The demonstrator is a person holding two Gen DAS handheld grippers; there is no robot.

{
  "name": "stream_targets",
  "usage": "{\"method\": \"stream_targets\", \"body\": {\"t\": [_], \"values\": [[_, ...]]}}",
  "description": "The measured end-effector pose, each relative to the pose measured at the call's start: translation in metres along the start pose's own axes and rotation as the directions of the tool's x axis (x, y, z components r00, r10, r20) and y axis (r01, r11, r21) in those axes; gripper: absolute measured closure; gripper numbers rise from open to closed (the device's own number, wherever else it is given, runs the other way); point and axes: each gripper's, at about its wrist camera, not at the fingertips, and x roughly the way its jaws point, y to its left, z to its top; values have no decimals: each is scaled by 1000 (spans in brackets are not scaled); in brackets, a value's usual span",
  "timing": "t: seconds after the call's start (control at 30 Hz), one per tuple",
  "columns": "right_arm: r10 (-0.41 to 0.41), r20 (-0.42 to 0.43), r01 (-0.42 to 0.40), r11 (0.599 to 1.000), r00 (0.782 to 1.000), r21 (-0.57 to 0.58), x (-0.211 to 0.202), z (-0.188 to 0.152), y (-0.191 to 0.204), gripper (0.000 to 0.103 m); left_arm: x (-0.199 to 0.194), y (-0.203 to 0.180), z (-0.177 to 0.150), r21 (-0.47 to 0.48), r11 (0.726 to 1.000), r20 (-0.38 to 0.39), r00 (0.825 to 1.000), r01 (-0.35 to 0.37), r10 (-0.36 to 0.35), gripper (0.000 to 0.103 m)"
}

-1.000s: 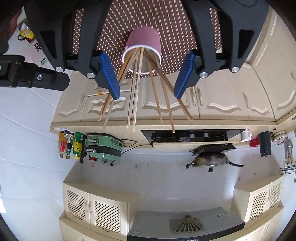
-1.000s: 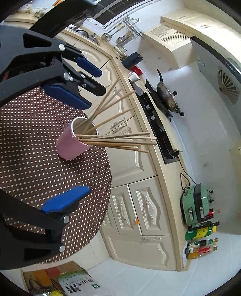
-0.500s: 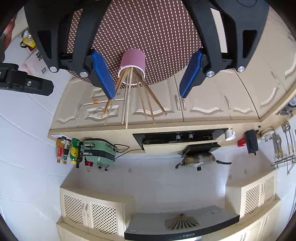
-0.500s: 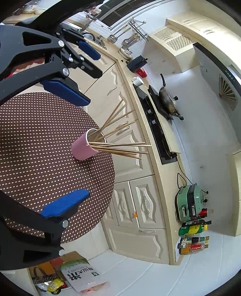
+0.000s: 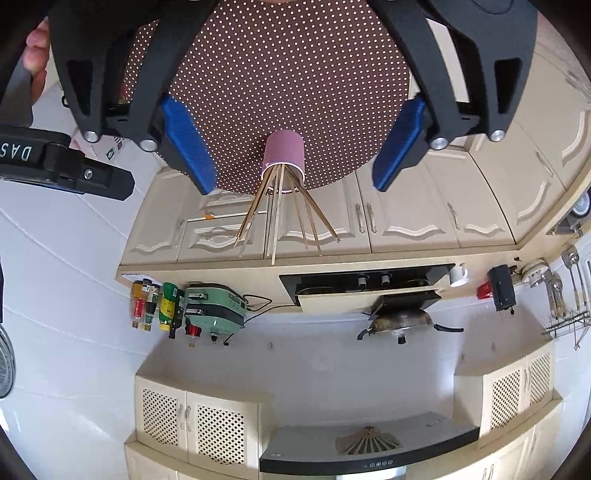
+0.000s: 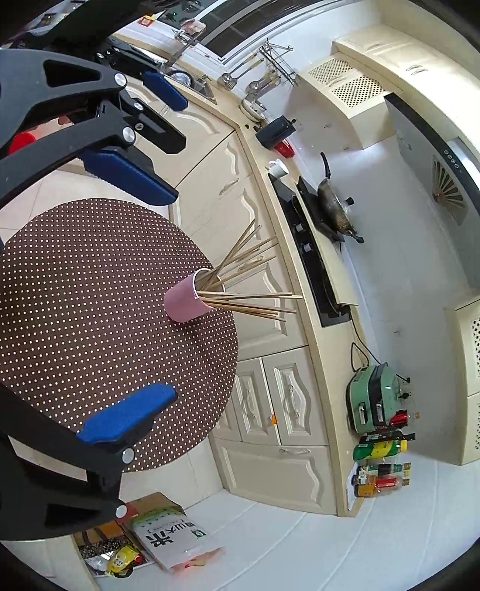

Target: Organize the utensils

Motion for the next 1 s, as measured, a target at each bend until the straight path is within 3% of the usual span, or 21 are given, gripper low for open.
{"method": "stream_targets", "body": {"t": [0.47,1.0], "values": [[-43,55,45,999,998,-22,-26,-4,7,8,-26,-1,4,-12,1000,-2,1000,10,-10,12],[-69,71,72,997,995,-37,-34,-18,9,8,-27,-1,-8,-11,1000,-45,999,24,-24,8]]}}
